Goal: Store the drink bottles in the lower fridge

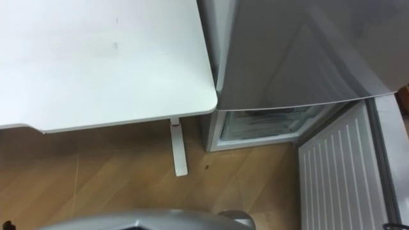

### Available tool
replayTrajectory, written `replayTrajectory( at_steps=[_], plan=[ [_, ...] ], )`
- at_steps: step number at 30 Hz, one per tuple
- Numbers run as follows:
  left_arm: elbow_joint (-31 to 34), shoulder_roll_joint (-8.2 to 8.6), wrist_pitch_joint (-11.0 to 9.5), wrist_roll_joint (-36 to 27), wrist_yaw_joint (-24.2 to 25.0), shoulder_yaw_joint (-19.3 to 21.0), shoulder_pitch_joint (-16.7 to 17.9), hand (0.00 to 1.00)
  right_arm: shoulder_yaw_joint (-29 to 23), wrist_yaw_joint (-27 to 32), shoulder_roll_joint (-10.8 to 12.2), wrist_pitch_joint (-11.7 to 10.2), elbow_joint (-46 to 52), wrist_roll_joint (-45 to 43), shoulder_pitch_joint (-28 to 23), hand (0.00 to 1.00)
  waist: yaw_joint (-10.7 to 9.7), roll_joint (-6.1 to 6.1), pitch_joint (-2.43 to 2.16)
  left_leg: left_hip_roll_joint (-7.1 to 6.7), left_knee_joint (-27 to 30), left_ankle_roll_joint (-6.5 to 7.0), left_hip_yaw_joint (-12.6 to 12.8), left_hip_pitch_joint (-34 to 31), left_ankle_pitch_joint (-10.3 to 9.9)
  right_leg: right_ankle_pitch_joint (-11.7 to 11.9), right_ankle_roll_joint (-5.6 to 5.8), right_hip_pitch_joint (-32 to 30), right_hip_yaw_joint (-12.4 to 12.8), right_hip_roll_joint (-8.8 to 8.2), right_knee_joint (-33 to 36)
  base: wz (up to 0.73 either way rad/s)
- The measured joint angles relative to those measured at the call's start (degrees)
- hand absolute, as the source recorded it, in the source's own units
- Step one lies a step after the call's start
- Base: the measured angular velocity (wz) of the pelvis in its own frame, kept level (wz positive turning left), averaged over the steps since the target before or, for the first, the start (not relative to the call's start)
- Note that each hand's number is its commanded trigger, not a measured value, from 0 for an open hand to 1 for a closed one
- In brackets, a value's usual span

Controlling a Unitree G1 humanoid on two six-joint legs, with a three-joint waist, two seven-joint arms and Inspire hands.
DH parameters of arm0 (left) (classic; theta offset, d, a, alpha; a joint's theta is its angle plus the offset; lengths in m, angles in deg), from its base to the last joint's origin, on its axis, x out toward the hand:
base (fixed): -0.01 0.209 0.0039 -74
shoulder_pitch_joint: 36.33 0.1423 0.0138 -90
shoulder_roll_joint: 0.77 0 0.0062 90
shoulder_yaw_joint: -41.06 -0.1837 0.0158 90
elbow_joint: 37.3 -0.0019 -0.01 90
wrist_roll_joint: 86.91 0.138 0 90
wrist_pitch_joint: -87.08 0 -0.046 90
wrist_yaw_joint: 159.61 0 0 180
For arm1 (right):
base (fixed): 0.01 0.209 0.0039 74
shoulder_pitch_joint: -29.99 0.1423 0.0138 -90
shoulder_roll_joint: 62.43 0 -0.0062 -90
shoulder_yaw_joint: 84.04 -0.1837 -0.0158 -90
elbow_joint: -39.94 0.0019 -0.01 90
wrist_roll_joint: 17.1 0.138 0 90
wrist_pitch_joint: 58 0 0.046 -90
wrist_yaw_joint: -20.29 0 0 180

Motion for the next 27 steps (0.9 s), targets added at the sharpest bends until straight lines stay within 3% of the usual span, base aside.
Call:
replayTrajectory(
  at_steps=[4,17,27],
  plan=[
    [0.9,0.00,0.0,0.0,0.2,0.0,-0.1,0.00,-0.1,3.5,-0.1,-1.1,-2.3,-3.3,0.0,0.00,-0.4,-0.17,0.00,0.00,-0.1,-0.06,0.0,0.0,0.2,0.1,-0.15,0.3,0.0,0.15,-0.6,0.02],
    [1.1,0.00,0.0,-0.1,1.0,0.5,-0.4,0.00,-1.8,12.3,-0.1,-1.1,-7.8,-3.5,-0.5,0.00,-0.5,0.11,0.14,0.01,0.0,-0.07,0.0,0.0,0.2,0.2,-0.25,0.0,0.1,0.25,-0.9,0.00],
    [1.8,-0.01,1.2,-0.1,1.8,0.4,-1.0,0.00,-2.5,14.3,0.0,-1.1,-7.4,0.9,-2.9,0.00,-0.5,1.44,0.13,0.11,0.4,-0.08,-0.3,-0.9,0.2,0.2,-0.36,-0.1,0.1,0.36,-1.0,0.00]
  ],
)
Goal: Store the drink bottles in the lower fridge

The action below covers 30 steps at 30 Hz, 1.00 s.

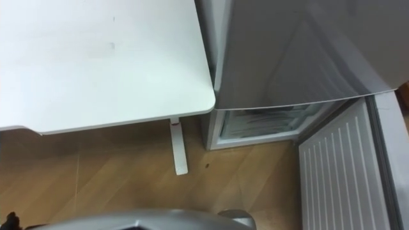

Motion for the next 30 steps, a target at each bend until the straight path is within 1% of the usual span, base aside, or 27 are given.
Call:
replayTrajectory(
  at_steps=[1,5,6,9,12,15,19,21,22,25,26,30],
  plan=[
    [0.0,-0.04,0.0,0.0,0.0,0.0,0.1,0.00,-0.3,0.0,0.1,0.0,0.0,1.1,-0.1,0.00,-0.1,0.39,0.07,0.08,0.3,0.00,0.0,-0.2,0.0,0.1,-0.13,-0.1,0.0,0.06,0.0,0.00],
    [0.1,-0.05,0.0,0.0,0.6,-0.1,0.1,0.00,-0.3,-1.0,0.7,0.0,0.0,3.9,-1.6,0.00,0.0,1.51,-0.09,0.27,0.3,-0.03,0.0,-0.2,0.0,0.1,-0.18,-0.3,0.1,0.22,0.0,0.00],
    [0.6,-0.04,0.0,0.0,1.0,-0.1,0.3,0.00,-0.3,-1.5,0.9,0.0,0.1,4.0,-1.9,0.00,0.0,1.67,-0.06,0.33,0.3,-0.05,0.0,-0.2,0.0,0.1,-0.20,-0.3,0.1,0.28,0.0,0.00],
    [1.4,-0.04,0.1,0.0,1.3,-0.1,0.4,0.00,-0.3,-2.3,1.3,0.0,0.1,4.4,-1.9,0.00,0.1,1.70,-0.05,0.52,0.2,-0.16,0.0,-0.2,0.1,0.2,-0.28,-0.2,0.2,0.49,0.0,0.00],
    [1.8,0.01,0.1,-0.1,2.7,-0.2,0.3,0.00,-0.3,-3.4,1.7,0.0,0.1,4.9,-2.0,0.00,0.3,1.57,-0.08,0.74,0.4,-0.37,0.1,0.0,0.2,0.4,-0.63,0.2,0.4,0.87,-0.8,0.00],
    [2.2,0.20,0.1,0.0,3.5,-0.2,0.2,0.00,-0.3,-4.4,2.4,0.0,0.1,5.8,-2.4,0.00,0.7,1.49,-0.08,0.89,0.8,-0.49,0.1,-0.1,0.3,0.4,-0.73,0.2,0.4,1.01,-0.8,0.00],
    [2.0,0.36,0.1,0.0,3.7,-0.3,0.3,0.00,-0.2,-6.2,4.9,0.0,-0.1,9.1,-3.5,0.00,1.4,1.37,-0.06,0.98,1.0,-0.53,0.2,-0.2,0.3,0.4,-0.80,0.0,0.6,1.07,-0.8,0.00],
    [1.4,0.36,0.1,0.1,4.3,-0.4,0.4,0.00,-0.2,-8.3,6.5,0.0,0.0,9.7,-4.3,0.00,1.8,1.37,-0.05,1.01,1.3,-0.53,0.3,-0.2,0.3,0.4,-0.81,-0.1,0.9,1.07,-0.7,0.00],
    [1.3,0.37,0.1,0.1,4.5,-0.4,0.4,0.00,0.1,-8.4,6.9,-0.2,0.1,9.8,-4.5,0.00,1.9,1.34,-0.03,1.02,1.3,-0.53,0.3,-0.2,0.3,0.4,-0.81,-0.1,0.9,1.07,-0.7,0.00],
    [1.2,0.45,0.7,0.1,4.7,-0.4,0.3,0.00,0.8,-10.9,7.1,0.0,0.1,10.0,-4.7,0.00,2.6,1.16,0.09,1.15,1.5,-0.57,0.5,-0.5,0.3,0.4,-0.85,-0.5,1.6,1.27,-0.7,-0.04],
    [1.2,0.48,1.0,0.1,4.8,-0.4,0.1,0.00,0.9,-12.0,7.3,0.0,0.1,10.0,-4.7,0.00,2.7,1.33,0.23,1.26,1.6,-0.60,0.5,-0.9,0.2,0.4,-0.94,-0.9,1.7,1.36,-0.7,-0.05],
    [0.8,0.53,1.9,0.1,5.3,-0.4,-0.1,0.00,1.0,-14.4,7.8,0.5,0.1,10.1,-4.7,0.00,3.0,1.19,0.32,1.69,2.0,-0.79,0.5,-1.2,0.1,0.5,-1.24,-1.1,1.7,1.71,-0.8,0.00]
  ],
)
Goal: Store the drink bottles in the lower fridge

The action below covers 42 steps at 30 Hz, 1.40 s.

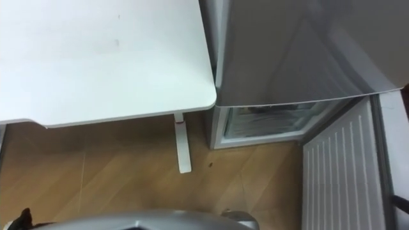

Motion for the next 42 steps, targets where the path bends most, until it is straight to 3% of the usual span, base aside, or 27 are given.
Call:
replayTrajectory(
  at_steps=[4,9,12,15,18,19,21,22,23,24,27,30,32,37,40,42],
  plan=[
    [0.1,0.15,0.4,0.0,0.6,-0.4,-0.2,0.00,1.0,-2.0,0.1,0.1,0.5,1.2,0.0,0.00,0.1,0.50,-0.01,0.38,0.2,-0.21,0.0,0.0,-0.1,0.0,-0.31,-0.1,0.1,0.31,0.0,0.00],
    [0.1,0.76,0.3,0.1,1.0,-4.0,-1.8,0.00,7.4,-4.3,1.7,-0.4,5.7,2.7,-0.2,0.00,0.4,1.40,-0.16,0.64,0.4,-0.34,0.2,-0.5,0.0,0.1,-0.64,-0.8,0.4,0.51,0.3,-0.05],
    [0.2,1.52,-0.3,0.0,2.1,-4.3,-2.5,0.00,9.3,-9.2,4.4,-1.2,11.4,4.4,-1.4,0.00,1.4,1.75,-0.09,1.35,0.5,-0.70,1.2,-0.4,-0.2,0.4,-1.00,-0.9,1.2,1.14,0.1,-0.19],
    [0.5,1.55,-0.4,-0.1,2.1,-7.9,-3.1,0.00,17.1,-11.2,7.9,-1.3,26.6,4.6,-6.2,0.00,2.3,1.96,-0.13,2.07,0.4,-1.06,2.0,-0.7,-0.2,0.8,-1.60,-1.4,1.5,1.54,0.1,-0.26],
    [-1.2,1.55,-1.1,-0.2,3.2,-13.0,-5.9,0.00,22.2,-10.0,12.5,0.4,44.2,4.7,-11.1,0.00,5.2,2.42,0.05,3.32,1.0,-1.72,3.0,-2.0,0.0,1.6,-2.49,-3.4,3.0,2.75,0.8,-0.38],
    [-3.4,1.49,-1.2,-0.1,3.5,-15.8,-7.9,0.00,25.7,-8.7,13.7,1.8,51.4,4.7,-12.0,0.00,6.4,2.48,-0.03,3.84,1.0,-2.08,3.1,-2.3,0.2,1.9,-3.05,-4.3,3.2,3.15,1.0,-0.50],
    [-7.0,1.21,-1.7,-0.7,4.5,-19.9,-10.5,0.00,37.2,-10.4,13.1,1.9,65.8,2.6,-11.7,0.00,8.2,3.06,0.16,4.79,0.8,-2.80,3.2,-2.6,0.6,2.4,-3.89,-5.7,4.0,4.06,1.7,-0.49],
    [-9.8,1.01,-2.0,-0.6,4.8,-21.7,-14.0,0.00,45.6,-10.4,14.3,4.3,74.3,4.6,-10.9,0.00,9.9,2.87,0.30,5.35,0.8,-3.32,2.9,-2.7,1.3,2.5,-4.51,-6.2,3.8,4.21,2.0,-0.16],
    [-11.8,1.07,-2.6,-0.6,4.7,-22.7,-15.9,0.00,53.6,-14.5,14.8,4.3,76.9,0.8,-8.6,0.00,10.6,3.38,0.83,5.93,0.9,-3.71,2.8,-2.7,1.5,2.5,-5.12,-6.2,3.1,4.68,2.0,0.00],
    [-12.2,0.99,-3.2,-0.6,4.6,-23.1,-16.3,0.00,53.1,-11.4,16.0,5.0,77.3,0.5,-8.4,0.00,10.7,2.97,0.73,6.04,0.9,-4.14,2.7,-2.9,1.8,2.5,-5.34,-6.2,2.8,4.71,2.1,0.10],
    [-12.4,0.47,-4.0,-0.5,3.7,-23.2,-15.6,0.00,52.8,-12.6,12.3,12.5,77.3,-2.9,-0.8,0.00,13.1,2.40,1.05,6.25,0.7,-4.81,2.4,-3.8,3.0,0.8,-5.79,-9.1,2.9,4.69,5.3,-0.01],
    [-12.2,0.23,-3.6,-0.5,2.4,-23.2,-13.8,0.00,52.7,-13.6,11.6,15.8,77.3,-5.2,2.2,0.00,13.0,1.76,0.88,6.29,0.7,-5.06,1.5,-4.8,4.1,0.2,-6.46,-10.6,1.8,4.51,6.8,0.16],
    [-12.2,0.21,-2.1,-0.6,1.5,-23.2,-12.6,0.00,52.3,-14.5,10.8,17.9,77.3,-6.9,3.6,0.00,13.0,1.24,0.86,6.29,0.5,-5.02,0.4,-5.3,5.0,-0.1,-7.12,-10.7,0.1,4.34,7.1,0.37],
    [-11.9,0.23,-0.4,-1.2,0.8,-23.3,-12.4,0.00,49.0,-19.9,9.8,18.8,76.6,-7.6,3.8,0.00,12.7,0.59,0.90,6.30,0.4,-4.40,0.2,-5.9,5.6,-0.6,-7.81,-10.7,-1.6,4.23,7.0,0.23],
    [-9.7,0.25,-0.2,-2.4,0.3,-22.1,-9.9,0.00,47.1,-25.3,8.1,18.8,76.2,-8.5,3.6,0.00,12.4,0.61,0.87,6.33,0.5,-4.44,1.0,-5.8,5.6,-0.3,-8.40,-10.1,-1.7,4.17,6.6,0.04],
    [-9.5,0.18,0.0,-2.5,0.3,-21.5,-9.5,0.00,45.5,-28.9,7.7,18.6,75.8,-9.6,2.4,0.00,11.9,0.63,0.75,6.20,0.5,-4.47,1.3,-5.0,5.6,0.0,-8.16,-8.6,-2.1,4.12,5.4,0.17]
  ],
)
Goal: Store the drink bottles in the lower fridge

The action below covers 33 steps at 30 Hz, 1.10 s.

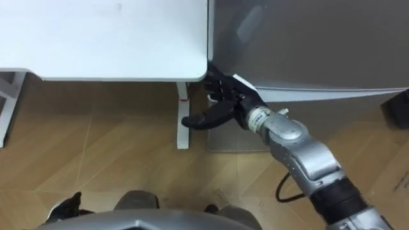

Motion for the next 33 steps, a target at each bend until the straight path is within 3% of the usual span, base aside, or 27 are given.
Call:
replayTrajectory(
  at_steps=[3,5,8,15,17,19,26,29,33],
  plan=[
    [0.2,-0.12,0.9,-0.4,-0.3,0.6,1.2,0.00,-2.1,-4.7,-0.4,-3.6,-2.8,0.1,-2.8,0.00,-0.8,-0.22,-0.20,-0.41,-0.1,-0.14,0.0,1.4,-0.1,-0.1,0.70,2.6,-0.4,-0.10,-1.9,0.20],
    [0.5,-0.11,2.0,-0.4,-0.3,1.1,2.2,0.00,-4.6,-7.9,1.9,-8.6,-7.9,-0.2,-6.2,0.00,-2.0,-0.20,-0.91,-0.71,-0.2,-0.17,0.0,1.7,-0.2,0.0,1.06,4.3,-1.3,-0.16,-3.6,0.29],
    [2.2,0.35,2.2,-0.4,-0.7,2.1,3.6,0.00,-7.0,-10.2,4.5,-11.9,-21.7,-1.5,-10.6,0.00,-2.9,-0.26,-1.24,-1.60,-1.0,0.08,-0.1,4.3,-0.4,-0.2,1.93,8.4,-2.2,-0.45,-6.1,0.31],
    [4.1,1.87,2.1,0.2,-1.6,4.3,6.6,0.00,-12.9,-8.7,6.1,-13.4,-50.8,-7.3,-14.5,0.00,-4.8,-0.25,-1.16,-2.75,-2.1,0.44,-0.1,5.9,-0.8,-0.8,3.01,9.9,-2.7,-1.53,-6.5,0.04],
    [4.1,2.26,2.0,0.2,-2.4,4.8,6.6,0.00,-16.7,-8.4,8.7,-15.4,-56.4,-6.5,-14.0,0.00,-5.7,-0.18,-0.86,-2.77,-2.1,0.48,-0.1,6.4,-0.9,-0.9,3.02,10.4,-2.6,-1.58,-6.6,-0.06],
    [4.1,3.09,2.0,0.2,-2.7,6.2,6.4,0.00,-17.0,-7.9,9.6,-16.9,-59.5,-6.4,-13.0,0.00,-6.2,-0.34,-0.80,-2.82,-2.5,0.48,0.1,6.9,-0.9,-0.9,3.12,10.6,-2.4,-1.58,-6.6,0.00],
    [4.1,4.40,2.8,0.3,-3.8,6.8,6.4,0.00,-17.0,-4.2,11.6,-16.7,-67.2,-3.2,-10.4,0.00,-6.0,-1.36,-0.60,-3.54,-4.4,0.62,-0.4,8.6,-1.0,-0.8,3.85,12.0,-2.6,-1.76,-7.6,0.05],
    [4.0,6.07,3.4,0.8,-3.9,9.5,7.4,0.00,-18.5,-3.6,12.3,-16.6,-69.5,0.0,-10.8,0.00,-6.0,-0.90,-0.60,-4.00,-4.5,1.01,-0.7,9.4,-1.5,-1.1,4.37,13.0,-2.8,-2.15,-7.7,0.05],
    [3.6,6.48,4.6,0.8,-4.0,10.6,7.6,0.00,-19.7,-3.0,12.4,-16.5,-71.8,1.5,-10.7,0.00,-6.0,-0.29,-0.60,-4.40,-4.6,1.21,-1.4,9.3,-1.8,-1.1,4.78,13.1,-3.2,-2.23,-7.8,0.06]
  ],
)
